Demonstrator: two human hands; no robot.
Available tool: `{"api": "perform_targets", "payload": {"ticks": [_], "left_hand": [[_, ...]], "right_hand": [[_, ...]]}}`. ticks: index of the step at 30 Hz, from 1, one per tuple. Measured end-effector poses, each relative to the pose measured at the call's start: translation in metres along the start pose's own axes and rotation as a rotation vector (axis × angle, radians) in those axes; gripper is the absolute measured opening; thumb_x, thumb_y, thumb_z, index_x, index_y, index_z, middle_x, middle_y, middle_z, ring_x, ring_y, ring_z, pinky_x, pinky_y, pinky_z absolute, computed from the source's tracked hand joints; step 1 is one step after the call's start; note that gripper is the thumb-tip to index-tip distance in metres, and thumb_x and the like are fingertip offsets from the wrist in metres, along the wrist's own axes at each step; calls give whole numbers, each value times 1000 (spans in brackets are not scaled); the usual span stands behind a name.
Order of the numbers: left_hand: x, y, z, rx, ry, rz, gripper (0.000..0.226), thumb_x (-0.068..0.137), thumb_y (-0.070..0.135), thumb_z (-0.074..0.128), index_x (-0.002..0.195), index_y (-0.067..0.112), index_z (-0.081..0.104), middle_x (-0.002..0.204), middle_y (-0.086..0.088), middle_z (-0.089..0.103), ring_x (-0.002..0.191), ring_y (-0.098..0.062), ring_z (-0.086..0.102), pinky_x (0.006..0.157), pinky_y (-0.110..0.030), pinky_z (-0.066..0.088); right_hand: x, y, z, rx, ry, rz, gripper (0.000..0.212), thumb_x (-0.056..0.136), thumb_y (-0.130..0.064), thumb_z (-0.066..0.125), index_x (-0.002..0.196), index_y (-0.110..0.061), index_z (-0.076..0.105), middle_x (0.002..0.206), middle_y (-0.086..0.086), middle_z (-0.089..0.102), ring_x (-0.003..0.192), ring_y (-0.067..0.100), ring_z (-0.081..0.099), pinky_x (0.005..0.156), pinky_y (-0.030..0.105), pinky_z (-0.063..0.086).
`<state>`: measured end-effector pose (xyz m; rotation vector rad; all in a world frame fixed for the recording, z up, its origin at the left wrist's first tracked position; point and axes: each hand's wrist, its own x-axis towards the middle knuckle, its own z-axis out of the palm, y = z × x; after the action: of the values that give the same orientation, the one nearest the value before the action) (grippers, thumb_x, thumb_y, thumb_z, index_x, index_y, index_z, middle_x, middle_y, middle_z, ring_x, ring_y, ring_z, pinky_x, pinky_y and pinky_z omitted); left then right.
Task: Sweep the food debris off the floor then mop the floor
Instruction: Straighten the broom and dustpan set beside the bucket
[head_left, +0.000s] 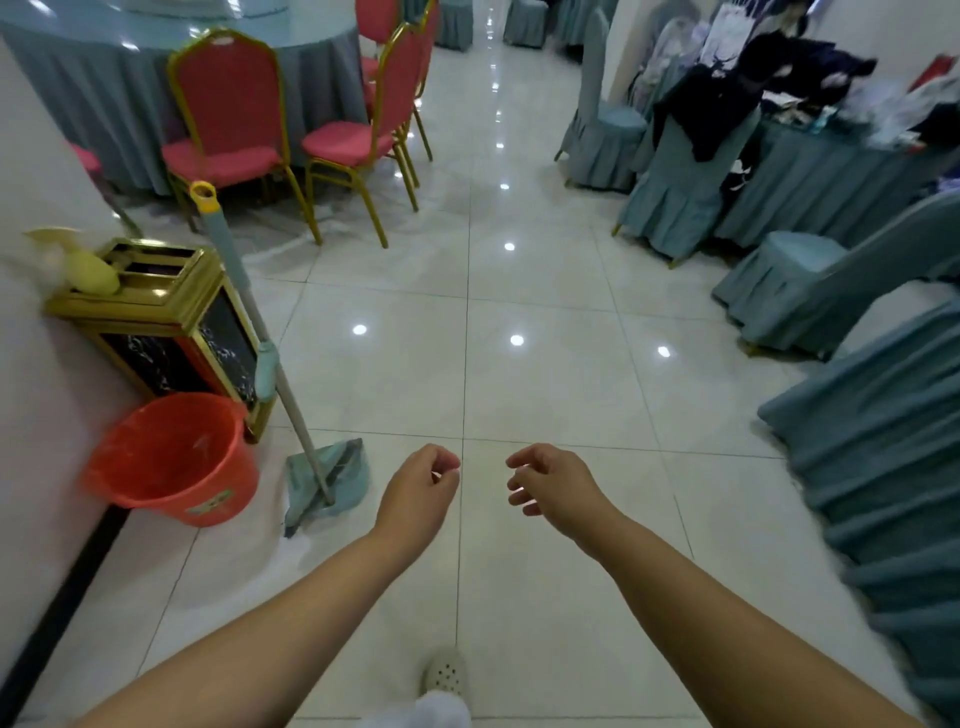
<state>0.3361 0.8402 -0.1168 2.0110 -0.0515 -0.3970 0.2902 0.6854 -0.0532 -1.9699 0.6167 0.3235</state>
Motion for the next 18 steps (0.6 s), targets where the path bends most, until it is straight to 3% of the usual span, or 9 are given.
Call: {"api": "perform_targets", "payload": {"ticks": [7,13,18], "left_hand": [[70,7,-34,-80,143,-112,21,90,14,51,80,32,53,85,8,58,82,-18,58,79,-41,53],[102,-4,-89,-147,363,-185,19,90,10,55,78,24,55,78,3,58,73,-17,54,65,-29,44],[118,-24,-132,-160,551,-272,27,88,7,54,74,29,53,78,4,59,76,-21,57,75,-39,50]], "right_hand": [[82,-50,0,-36,-120,-57,23,95,-4,42,106,-11,61,93,9,65,78,18,65,73,29,54],[135,-99,35,-92,-293,-121,24,93,-1,42,108,-5,61,89,9,62,75,19,61,64,24,50],[180,-135,87,-167,-475,-174,23,91,-3,45,104,-9,63,89,10,65,77,21,64,66,26,52]]}}
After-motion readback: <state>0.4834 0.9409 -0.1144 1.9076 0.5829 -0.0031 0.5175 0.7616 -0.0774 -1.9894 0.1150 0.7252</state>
